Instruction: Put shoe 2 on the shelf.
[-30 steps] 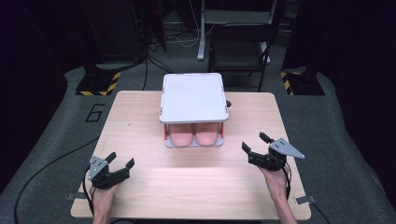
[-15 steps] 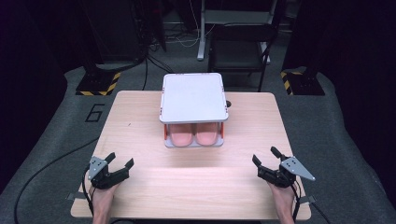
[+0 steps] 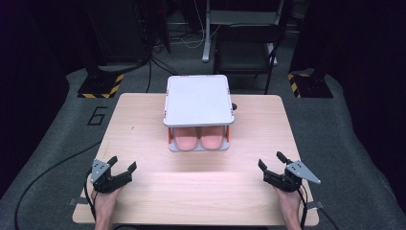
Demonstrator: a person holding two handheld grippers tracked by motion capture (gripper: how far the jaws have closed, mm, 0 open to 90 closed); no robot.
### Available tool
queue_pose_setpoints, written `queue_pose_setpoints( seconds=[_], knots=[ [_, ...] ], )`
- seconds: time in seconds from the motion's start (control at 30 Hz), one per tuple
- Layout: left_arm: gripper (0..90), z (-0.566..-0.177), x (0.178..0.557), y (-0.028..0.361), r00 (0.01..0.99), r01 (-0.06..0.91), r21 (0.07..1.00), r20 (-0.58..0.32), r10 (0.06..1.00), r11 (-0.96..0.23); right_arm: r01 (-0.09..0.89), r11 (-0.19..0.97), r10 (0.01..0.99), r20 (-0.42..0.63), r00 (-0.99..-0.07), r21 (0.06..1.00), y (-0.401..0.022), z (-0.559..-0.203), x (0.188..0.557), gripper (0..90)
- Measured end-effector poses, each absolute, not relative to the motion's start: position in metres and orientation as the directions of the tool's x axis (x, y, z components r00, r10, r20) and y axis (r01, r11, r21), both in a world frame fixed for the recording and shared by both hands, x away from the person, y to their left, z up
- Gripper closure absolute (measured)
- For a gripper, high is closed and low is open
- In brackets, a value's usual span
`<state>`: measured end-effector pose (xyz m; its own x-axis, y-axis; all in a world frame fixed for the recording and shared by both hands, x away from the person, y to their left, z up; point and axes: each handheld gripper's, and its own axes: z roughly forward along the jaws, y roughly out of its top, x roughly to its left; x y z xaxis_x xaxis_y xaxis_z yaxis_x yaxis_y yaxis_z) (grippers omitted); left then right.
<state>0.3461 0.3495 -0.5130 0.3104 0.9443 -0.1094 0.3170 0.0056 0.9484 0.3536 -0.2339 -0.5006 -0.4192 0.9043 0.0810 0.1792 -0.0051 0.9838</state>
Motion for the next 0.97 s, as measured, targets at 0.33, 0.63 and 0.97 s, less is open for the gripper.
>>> queue_pose_setpoints(
  seconds=[0.33,0.63,0.97],
  knots=[
    [15.1,-0.5139,0.3469,0.3500,0.300,0.324,0.946,-0.116,0.947,0.014,0.188,-0.005,0.905,0.084,-0.416,0.982,-0.2344,-0.5020,0.3543,16.9],
    [15.3,-0.5145,0.3475,0.3501,0.300,0.330,0.944,-0.117,0.947,0.012,0.204,0.006,0.908,0.080,-0.412,0.979,-0.2346,-0.5026,0.3546,17.1],
    [15.3,-0.5153,0.3485,0.3493,0.299,0.341,0.940,-0.115,0.947,0.007,0.226,0.017,0.906,0.081,-0.415,0.974,-0.2346,-0.5054,0.3572,15.5]
  ],
)
